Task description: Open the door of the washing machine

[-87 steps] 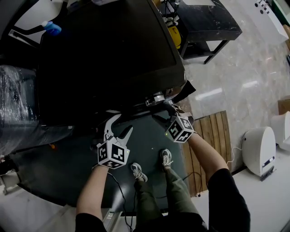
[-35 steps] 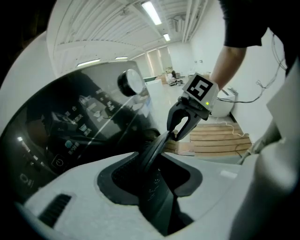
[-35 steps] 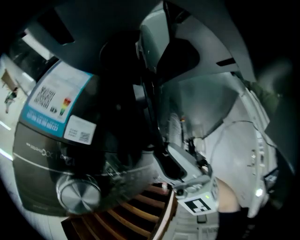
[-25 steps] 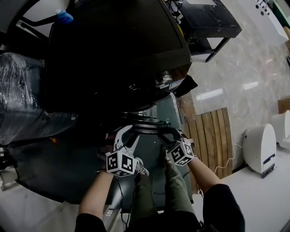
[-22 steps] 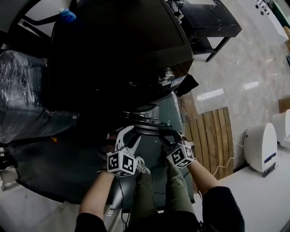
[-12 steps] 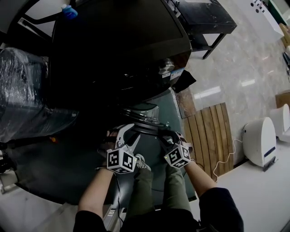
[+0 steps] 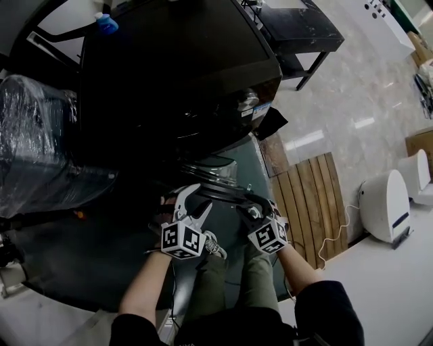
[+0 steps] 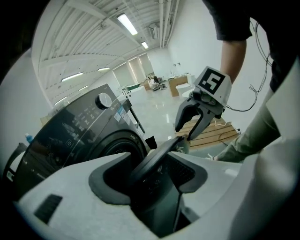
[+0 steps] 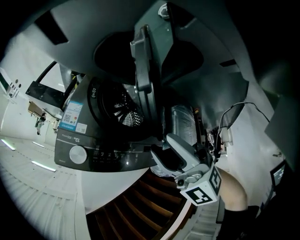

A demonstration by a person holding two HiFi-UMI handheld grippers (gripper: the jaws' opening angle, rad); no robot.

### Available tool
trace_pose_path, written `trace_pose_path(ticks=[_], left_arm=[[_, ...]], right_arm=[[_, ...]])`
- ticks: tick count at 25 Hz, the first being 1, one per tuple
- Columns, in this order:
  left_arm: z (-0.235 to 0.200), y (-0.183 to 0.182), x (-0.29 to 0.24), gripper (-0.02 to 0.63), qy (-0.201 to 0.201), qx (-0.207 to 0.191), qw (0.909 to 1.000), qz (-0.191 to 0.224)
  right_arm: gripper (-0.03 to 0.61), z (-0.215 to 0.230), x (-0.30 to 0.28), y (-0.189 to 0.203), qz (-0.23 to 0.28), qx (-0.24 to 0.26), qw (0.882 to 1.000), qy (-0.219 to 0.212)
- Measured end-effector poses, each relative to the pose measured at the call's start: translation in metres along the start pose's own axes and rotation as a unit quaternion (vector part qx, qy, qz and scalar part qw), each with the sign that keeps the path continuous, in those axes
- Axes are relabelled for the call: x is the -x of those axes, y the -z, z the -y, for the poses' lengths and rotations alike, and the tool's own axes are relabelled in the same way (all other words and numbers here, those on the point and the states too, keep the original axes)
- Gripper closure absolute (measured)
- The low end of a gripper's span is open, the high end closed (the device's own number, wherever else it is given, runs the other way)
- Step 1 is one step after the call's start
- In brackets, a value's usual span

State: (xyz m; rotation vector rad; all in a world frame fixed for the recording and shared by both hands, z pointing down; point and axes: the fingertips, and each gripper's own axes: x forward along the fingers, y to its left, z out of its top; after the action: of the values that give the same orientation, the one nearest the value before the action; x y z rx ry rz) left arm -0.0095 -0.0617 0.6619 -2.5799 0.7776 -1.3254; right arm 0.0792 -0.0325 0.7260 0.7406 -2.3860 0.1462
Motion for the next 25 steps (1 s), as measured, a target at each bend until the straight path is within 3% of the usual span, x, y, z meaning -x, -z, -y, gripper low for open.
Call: trace_pose_path(ticks=[7,16,25], left_arm=[[-0.023,-0.031,0.041,0.379,-0.049,0.051,0.9959,0.056],[-0.058,-0.065,0.113,0.385,-0.124,0.117,0.9781,0.120],[-0.062,-0.077,0.193,0.557,-0.179,0.177,0.9517,0.176]], right_arm=[[0.405,0.025,0.059,-0.061,0.061,-0.072,0.992,0.084],[0.426,0.024,0.120,-0.148,0.126,-0.062,0.982,0.128],[0.533,0.002,0.157,-0.195,0.156,-0.056,0.976,0.144]])
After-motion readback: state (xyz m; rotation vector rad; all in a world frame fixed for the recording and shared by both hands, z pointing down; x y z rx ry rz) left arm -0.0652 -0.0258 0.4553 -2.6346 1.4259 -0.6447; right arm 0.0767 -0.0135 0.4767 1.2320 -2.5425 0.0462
